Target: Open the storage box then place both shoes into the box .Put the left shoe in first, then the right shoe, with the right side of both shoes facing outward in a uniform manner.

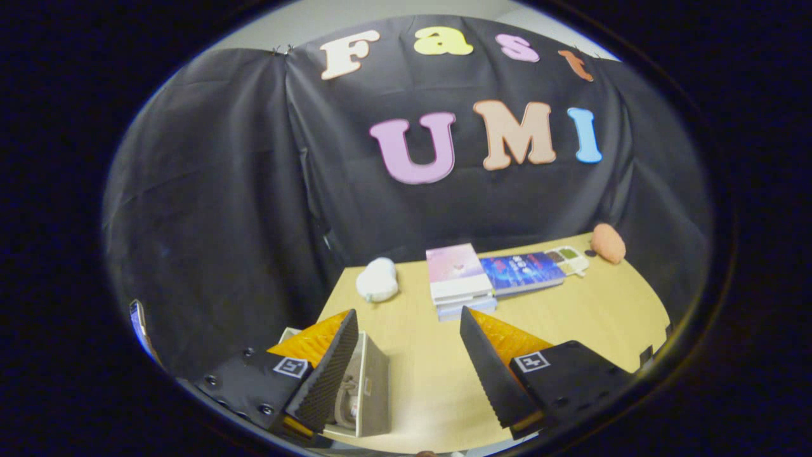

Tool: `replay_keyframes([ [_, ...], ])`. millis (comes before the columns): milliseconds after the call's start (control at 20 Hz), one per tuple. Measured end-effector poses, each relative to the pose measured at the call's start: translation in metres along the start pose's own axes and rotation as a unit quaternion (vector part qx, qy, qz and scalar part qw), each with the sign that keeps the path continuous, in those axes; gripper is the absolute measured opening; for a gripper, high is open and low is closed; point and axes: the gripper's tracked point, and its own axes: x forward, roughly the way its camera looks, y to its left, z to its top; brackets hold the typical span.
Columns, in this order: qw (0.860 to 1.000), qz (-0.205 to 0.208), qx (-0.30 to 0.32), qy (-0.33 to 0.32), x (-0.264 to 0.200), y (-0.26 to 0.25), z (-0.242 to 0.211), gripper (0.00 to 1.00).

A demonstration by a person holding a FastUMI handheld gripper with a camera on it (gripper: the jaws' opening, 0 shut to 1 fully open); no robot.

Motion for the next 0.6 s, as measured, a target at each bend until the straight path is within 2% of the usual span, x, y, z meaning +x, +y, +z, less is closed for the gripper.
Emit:
replay_keyframes([
  [300, 0.997, -0.006, -0.005, -0.076, -0.017, -0.012, 0.061, 1.00],
  [600, 0.992, -0.016, -0.017, -0.127, -0.025, -0.041, 0.099, 1.00],
])
